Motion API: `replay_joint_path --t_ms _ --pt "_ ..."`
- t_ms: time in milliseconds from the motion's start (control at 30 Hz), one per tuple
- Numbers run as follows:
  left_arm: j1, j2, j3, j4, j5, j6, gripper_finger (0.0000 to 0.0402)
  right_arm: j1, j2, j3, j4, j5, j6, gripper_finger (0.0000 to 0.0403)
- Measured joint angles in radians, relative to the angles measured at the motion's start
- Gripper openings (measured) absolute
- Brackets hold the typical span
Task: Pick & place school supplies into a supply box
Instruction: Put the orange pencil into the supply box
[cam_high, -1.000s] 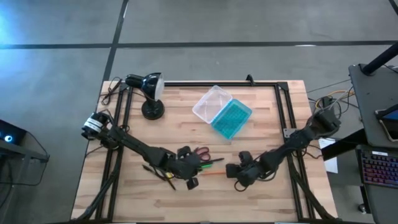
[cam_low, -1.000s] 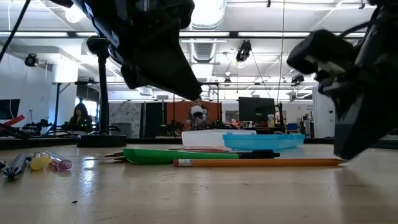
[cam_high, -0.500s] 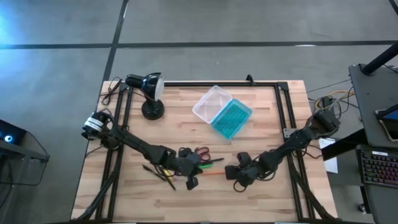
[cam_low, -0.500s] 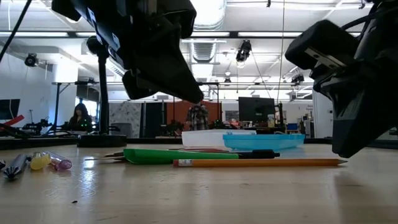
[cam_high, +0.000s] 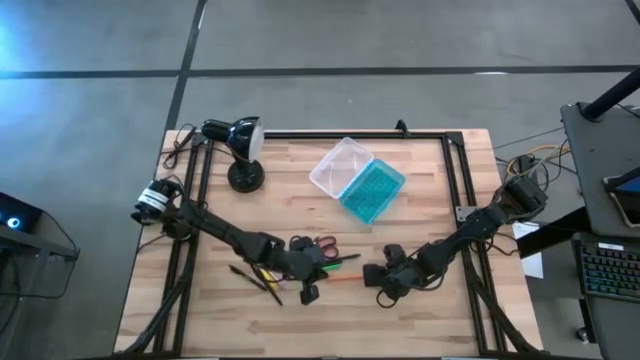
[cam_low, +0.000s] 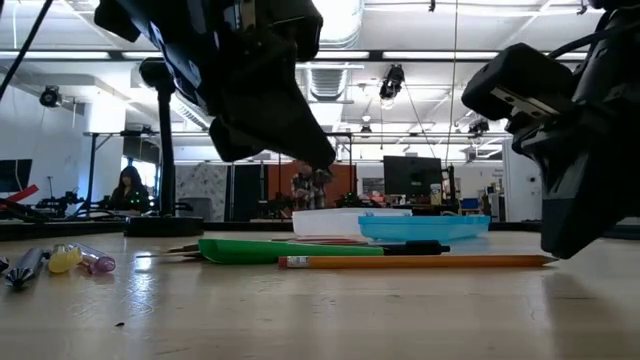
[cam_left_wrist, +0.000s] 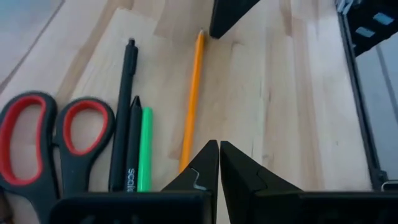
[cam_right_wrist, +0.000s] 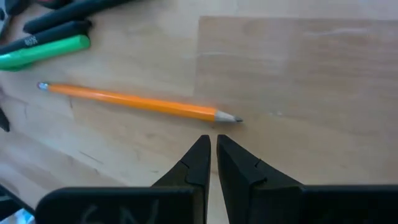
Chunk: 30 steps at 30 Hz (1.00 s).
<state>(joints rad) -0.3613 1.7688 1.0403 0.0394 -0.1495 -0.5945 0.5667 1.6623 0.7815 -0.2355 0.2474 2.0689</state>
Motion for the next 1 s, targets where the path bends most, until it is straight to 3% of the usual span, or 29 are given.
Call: replay_joint_path --t_ms 200,467,1000 --pt "0.004 0.017 -0.001 0.019 0.02 -0.002 0.0 0.0 -0.035 0.013 -0.033 0.062 0.023 0.0022" --pt "0.005 0.049 -0.001 0.049 0.034 -0.023 0.0 0.0 -0.025 -0.004 -0.072 0.01 0.026 0.0022" --pt "0.006 0.055 -0.005 0.067 0.035 -0.034 0.0 -0.016 -0.025 -0.023 -0.043 0.024 -0.004 0.0022"
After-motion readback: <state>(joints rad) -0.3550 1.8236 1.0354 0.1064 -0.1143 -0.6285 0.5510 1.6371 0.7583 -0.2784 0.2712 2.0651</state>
